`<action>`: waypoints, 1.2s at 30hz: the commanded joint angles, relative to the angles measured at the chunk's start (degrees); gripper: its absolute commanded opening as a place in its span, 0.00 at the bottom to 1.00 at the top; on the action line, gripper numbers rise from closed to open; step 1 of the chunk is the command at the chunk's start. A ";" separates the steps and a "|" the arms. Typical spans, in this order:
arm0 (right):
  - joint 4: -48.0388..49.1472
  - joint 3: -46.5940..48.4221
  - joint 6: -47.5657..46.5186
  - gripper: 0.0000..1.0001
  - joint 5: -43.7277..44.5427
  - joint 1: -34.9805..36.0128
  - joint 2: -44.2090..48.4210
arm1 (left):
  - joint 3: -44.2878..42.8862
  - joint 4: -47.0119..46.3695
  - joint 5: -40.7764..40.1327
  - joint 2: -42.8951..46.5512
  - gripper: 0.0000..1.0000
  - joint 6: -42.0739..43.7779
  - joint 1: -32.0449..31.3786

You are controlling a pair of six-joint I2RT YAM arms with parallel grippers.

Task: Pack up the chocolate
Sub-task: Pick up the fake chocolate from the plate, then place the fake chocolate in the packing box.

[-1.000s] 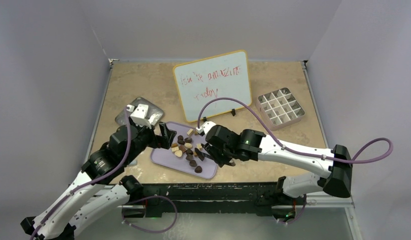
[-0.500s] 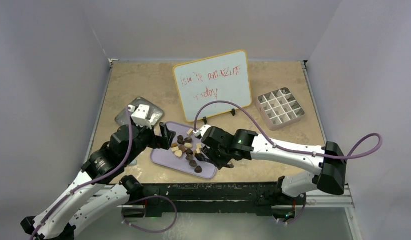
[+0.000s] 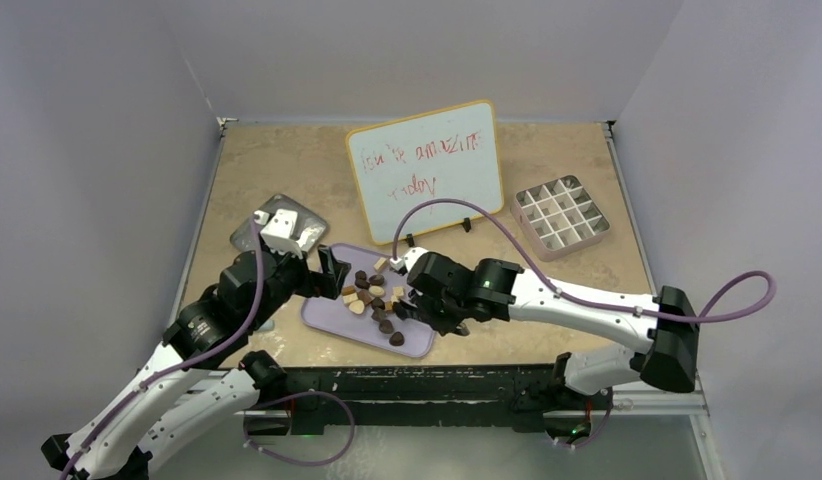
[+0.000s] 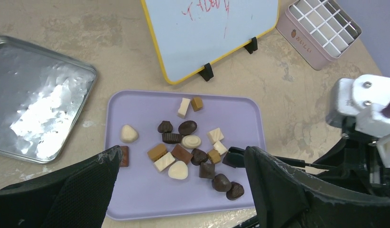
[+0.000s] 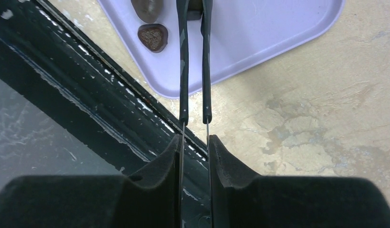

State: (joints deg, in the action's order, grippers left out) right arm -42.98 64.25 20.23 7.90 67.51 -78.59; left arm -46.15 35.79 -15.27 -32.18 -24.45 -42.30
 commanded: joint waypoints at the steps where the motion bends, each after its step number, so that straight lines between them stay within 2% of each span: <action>1: -0.37 -0.32 2.44 0.03 -0.18 0.34 4.29 | 0.03 -0.37 -0.67 0.69 1.00 0.41 -0.07; 6: -1.63 0.68 4.53 0.06 5.71 -0.16 5.23 | 0.07 -0.39 -0.24 0.81 1.00 0.43 -0.09; 10: -3.54 2.75 4.03 0.05 7.90 -3.43 4.61 | 0.04 -0.46 0.22 0.62 1.00 0.61 -0.09; 21: -4.69 4.25 1.46 0.02 9.60 -18.81 9.73 | 0.02 -0.51 0.98 1.55 1.00 0.72 -0.09; 30: -7.78 7.20 -1.17 0.03 17.35 -29.19 10.30 | 0.17 -0.98 2.64 1.77 1.00 0.98 -0.19; 36: -8.74 7.57 -1.95 0.03 19.55 -39.92 9.64 | 0.14 -0.94 2.61 2.20 1.00 1.07 -0.09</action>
State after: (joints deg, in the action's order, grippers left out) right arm -49.87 69.52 19.70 23.16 33.39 -69.01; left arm -46.13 35.79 -13.45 -30.74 -24.40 -42.30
